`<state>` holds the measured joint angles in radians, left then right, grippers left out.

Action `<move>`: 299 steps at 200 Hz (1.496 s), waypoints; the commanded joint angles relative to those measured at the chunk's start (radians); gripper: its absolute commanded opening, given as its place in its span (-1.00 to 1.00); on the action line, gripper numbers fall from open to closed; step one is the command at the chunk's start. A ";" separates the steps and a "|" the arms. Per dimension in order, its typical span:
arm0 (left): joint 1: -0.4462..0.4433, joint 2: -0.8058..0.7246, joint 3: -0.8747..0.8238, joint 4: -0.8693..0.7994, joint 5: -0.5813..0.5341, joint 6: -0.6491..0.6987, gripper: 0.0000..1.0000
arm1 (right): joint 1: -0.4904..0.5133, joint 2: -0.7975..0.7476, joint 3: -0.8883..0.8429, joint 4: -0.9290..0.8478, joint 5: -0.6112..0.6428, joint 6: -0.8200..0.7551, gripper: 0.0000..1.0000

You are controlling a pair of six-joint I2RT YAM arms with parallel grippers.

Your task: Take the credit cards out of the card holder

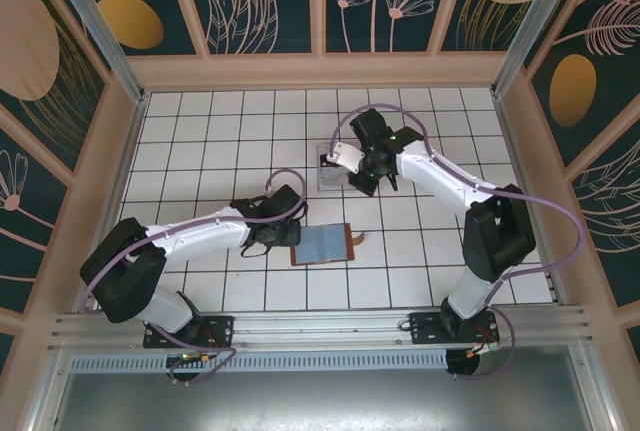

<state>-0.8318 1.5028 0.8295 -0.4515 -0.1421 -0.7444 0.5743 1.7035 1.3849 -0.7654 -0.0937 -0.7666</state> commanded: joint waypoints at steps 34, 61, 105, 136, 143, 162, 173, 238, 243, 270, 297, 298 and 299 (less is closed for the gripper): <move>0.006 -0.006 -0.021 0.002 -0.057 0.005 -0.01 | -0.011 0.063 0.130 -0.143 0.066 -0.281 -1.00; 0.009 -0.007 -0.017 -0.006 -0.071 0.002 0.00 | -0.020 0.107 0.216 -0.178 0.067 -0.342 -1.00; 0.011 -0.022 -0.003 -0.022 -0.073 0.001 0.04 | -0.021 0.182 0.359 -0.237 0.060 -0.403 -1.00; 0.012 -0.059 -0.010 -0.007 -0.076 -0.009 0.09 | -0.022 0.258 0.485 -0.275 0.057 -0.443 -1.00; 0.013 -0.064 -0.010 -0.006 -0.078 -0.010 0.08 | -0.022 0.281 0.524 -0.288 0.054 -0.451 -1.00; 0.011 -0.071 -0.010 -0.006 -0.085 -0.014 0.08 | -0.055 0.343 0.625 -0.334 0.045 -0.472 -1.00; 0.012 -0.076 -0.013 -0.004 -0.084 -0.018 0.08 | -0.058 0.379 0.678 -0.350 0.043 -0.484 -1.00; 0.011 -0.068 -0.024 0.010 -0.071 -0.042 0.08 | -0.072 0.540 0.902 -0.413 0.016 -0.533 -1.00; 0.012 -0.068 -0.024 0.011 -0.071 -0.043 0.08 | -0.072 0.549 0.914 -0.414 0.013 -0.536 -1.00; 0.012 -0.070 -0.027 0.010 -0.071 -0.052 0.10 | -0.070 0.592 0.965 -0.431 -0.004 -0.538 -1.00; 0.012 -0.075 -0.031 0.003 -0.078 -0.055 0.18 | -0.067 0.615 0.971 -0.428 -0.012 -0.534 -1.00; 0.012 -0.075 -0.032 0.003 -0.078 -0.055 0.19 | -0.067 0.616 0.972 -0.428 -0.012 -0.533 -1.00; 0.011 -0.075 -0.031 0.002 -0.078 -0.055 0.19 | -0.067 0.616 0.972 -0.428 -0.013 -0.533 -1.00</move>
<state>-0.8291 1.4414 0.8104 -0.4484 -0.1997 -0.7811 0.5049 2.2887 2.3173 -1.1465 -0.0799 -1.2819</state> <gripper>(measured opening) 0.577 0.054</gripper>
